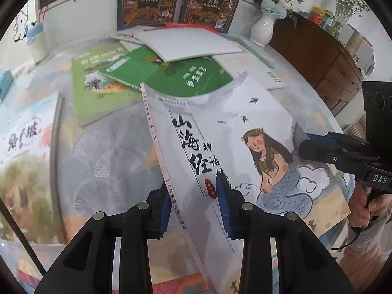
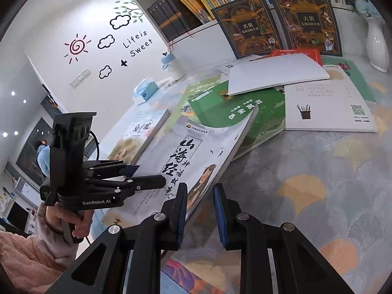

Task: Organize books

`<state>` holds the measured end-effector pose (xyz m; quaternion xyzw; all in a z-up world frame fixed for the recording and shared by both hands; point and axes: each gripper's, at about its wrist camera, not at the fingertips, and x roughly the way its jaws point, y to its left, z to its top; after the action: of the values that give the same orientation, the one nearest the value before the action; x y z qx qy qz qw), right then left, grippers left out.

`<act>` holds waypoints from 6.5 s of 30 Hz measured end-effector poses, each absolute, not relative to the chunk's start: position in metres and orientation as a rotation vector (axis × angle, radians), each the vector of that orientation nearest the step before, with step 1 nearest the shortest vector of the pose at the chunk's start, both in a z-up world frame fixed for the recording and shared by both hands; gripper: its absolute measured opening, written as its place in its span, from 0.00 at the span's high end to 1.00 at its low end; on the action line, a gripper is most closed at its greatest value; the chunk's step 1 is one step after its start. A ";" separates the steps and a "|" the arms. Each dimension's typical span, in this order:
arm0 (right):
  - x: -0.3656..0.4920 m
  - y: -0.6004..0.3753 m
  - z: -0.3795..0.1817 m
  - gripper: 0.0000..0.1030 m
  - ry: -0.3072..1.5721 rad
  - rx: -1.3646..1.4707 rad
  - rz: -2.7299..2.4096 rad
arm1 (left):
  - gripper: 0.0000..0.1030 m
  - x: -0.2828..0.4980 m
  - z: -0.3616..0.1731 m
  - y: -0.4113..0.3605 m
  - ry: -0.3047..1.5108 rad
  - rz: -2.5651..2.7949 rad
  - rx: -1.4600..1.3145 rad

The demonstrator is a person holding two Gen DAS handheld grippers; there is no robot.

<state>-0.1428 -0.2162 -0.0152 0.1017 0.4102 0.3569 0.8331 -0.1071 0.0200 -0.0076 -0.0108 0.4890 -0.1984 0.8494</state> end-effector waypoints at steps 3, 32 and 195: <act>-0.148 -0.206 -0.009 0.78 0.862 0.189 0.765 | 0.70 -0.109 -0.002 0.025 1.017 -0.411 -0.007; -0.128 -0.090 0.053 0.78 0.783 0.124 0.865 | 0.69 -0.102 0.069 0.153 0.834 -0.349 0.002; 0.102 -0.246 -0.060 0.59 1.046 0.985 0.447 | 0.48 0.147 -0.027 -0.009 0.988 -0.346 -0.005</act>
<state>0.1019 -0.2455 -0.0598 0.4475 0.4751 0.2029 0.7300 0.1472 -0.0088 -0.0268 -0.0024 0.4719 -0.1650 0.8661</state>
